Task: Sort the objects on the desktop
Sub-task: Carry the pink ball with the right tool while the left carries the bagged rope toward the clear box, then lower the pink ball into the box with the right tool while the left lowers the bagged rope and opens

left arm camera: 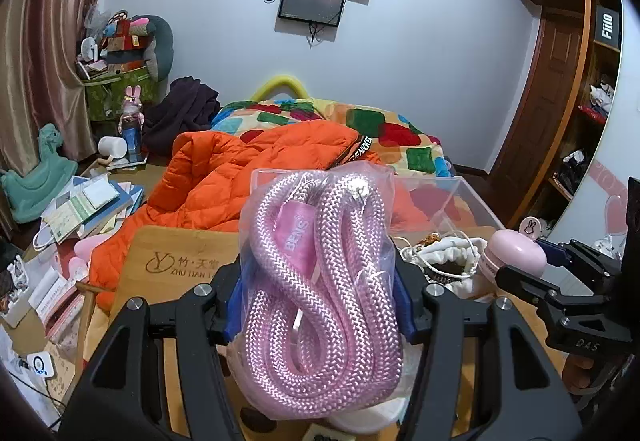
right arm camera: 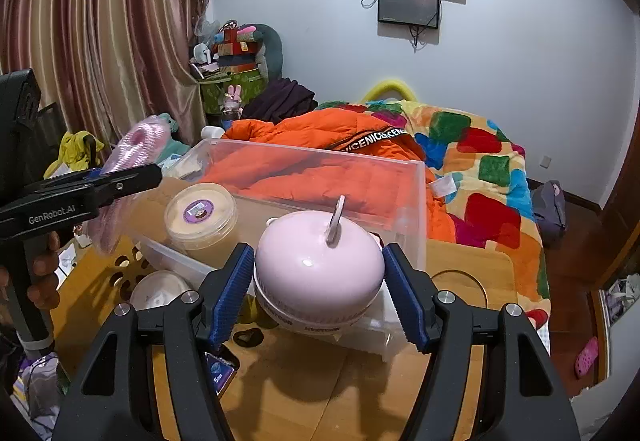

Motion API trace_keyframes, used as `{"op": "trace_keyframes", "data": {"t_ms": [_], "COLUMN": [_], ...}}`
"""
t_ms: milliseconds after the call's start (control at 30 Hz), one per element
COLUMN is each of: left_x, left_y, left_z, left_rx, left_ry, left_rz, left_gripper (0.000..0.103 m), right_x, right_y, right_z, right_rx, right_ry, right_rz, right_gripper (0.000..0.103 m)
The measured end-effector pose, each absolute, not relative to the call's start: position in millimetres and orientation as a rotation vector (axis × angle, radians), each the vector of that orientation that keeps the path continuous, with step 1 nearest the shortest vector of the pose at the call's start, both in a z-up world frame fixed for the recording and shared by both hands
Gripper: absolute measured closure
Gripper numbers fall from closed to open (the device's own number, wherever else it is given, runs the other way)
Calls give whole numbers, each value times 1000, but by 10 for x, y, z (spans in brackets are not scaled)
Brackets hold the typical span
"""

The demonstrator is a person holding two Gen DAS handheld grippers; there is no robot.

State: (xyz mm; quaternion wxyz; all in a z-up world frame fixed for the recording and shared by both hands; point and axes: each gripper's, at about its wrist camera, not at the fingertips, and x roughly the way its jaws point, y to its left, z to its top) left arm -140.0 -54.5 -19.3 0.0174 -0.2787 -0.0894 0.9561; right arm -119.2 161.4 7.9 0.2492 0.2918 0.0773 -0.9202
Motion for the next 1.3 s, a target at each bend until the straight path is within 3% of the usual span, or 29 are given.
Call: {"op": "trace_keyframes", "data": {"t_ms": [833, 1067, 1167, 1300], "left_x": [-1870, -1834, -1807, -1734], "left_y": [-342, -339, -310, -282], "left_z": [-438, -440, -441, -455], "left_rx": [-924, -925, -929, -931], "left_ry": [-171, -160, -141, -131], "left_rz": [2949, 2947, 2938, 2936], "left_gripper": [43, 38, 30, 27], "right_x": [-1534, -1519, -1506, -1464], "right_y": [1417, 1413, 1411, 1407], "right_z": [-148, -150, -144, -123], "right_rx": [862, 872, 875, 863], "right_ry": [236, 235, 238, 261], "right_rz": [-2486, -2500, -2516, -2549], "right_gripper": [41, 41, 40, 31]}}
